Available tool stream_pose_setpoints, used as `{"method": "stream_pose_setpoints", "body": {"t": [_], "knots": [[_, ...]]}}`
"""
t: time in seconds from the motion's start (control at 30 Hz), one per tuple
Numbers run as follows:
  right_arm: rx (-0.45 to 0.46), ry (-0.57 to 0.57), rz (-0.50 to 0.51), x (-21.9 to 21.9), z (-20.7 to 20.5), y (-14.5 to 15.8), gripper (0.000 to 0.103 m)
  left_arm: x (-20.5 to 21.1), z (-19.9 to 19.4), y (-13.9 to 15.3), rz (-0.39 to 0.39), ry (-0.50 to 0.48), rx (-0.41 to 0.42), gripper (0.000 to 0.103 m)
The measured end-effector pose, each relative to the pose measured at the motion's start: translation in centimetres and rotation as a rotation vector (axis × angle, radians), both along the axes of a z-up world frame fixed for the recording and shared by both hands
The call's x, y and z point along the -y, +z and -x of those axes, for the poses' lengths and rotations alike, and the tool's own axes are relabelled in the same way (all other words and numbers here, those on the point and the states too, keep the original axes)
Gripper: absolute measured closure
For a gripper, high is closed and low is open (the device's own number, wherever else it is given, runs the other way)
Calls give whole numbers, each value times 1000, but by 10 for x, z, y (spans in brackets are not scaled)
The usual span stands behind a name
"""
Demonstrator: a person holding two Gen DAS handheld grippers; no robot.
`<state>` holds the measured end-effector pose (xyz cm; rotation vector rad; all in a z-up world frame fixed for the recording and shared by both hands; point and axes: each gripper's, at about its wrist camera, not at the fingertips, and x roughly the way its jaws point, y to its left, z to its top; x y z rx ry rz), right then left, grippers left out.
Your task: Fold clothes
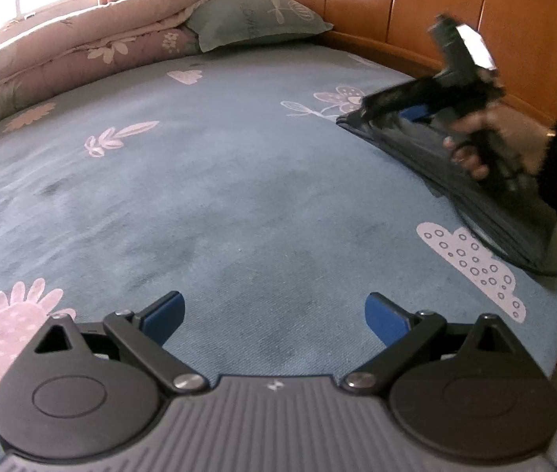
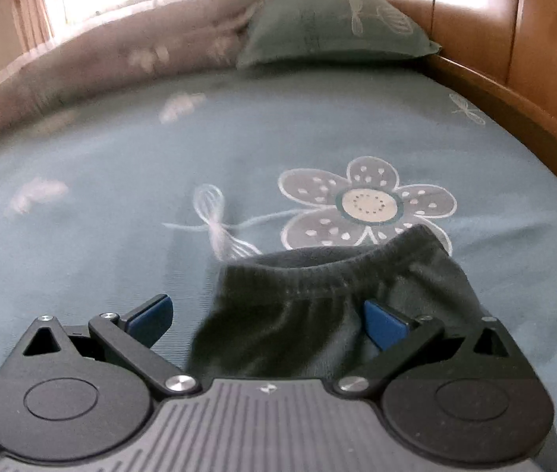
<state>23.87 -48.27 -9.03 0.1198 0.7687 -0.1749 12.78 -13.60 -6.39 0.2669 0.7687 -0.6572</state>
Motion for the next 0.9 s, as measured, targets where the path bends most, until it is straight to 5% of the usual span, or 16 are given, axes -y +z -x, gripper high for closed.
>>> {"method": "stream_pose_setpoints", "body": {"t": [0.13, 0.4, 0.6, 0.9], "knots": [[-27, 19, 6, -1, 0, 13, 0, -1, 2, 2, -2, -19, 2, 5], [24, 23, -21, -5, 101, 38, 0, 3, -1, 12, 51, -76, -22, 5], [-13, 22, -21, -22, 165, 11, 0, 37, -67, 35, 271, -151, -241, 1], [-20, -19, 63, -50, 177, -1, 0, 184, -207, 23, 479, -203, -583, 1]]}}
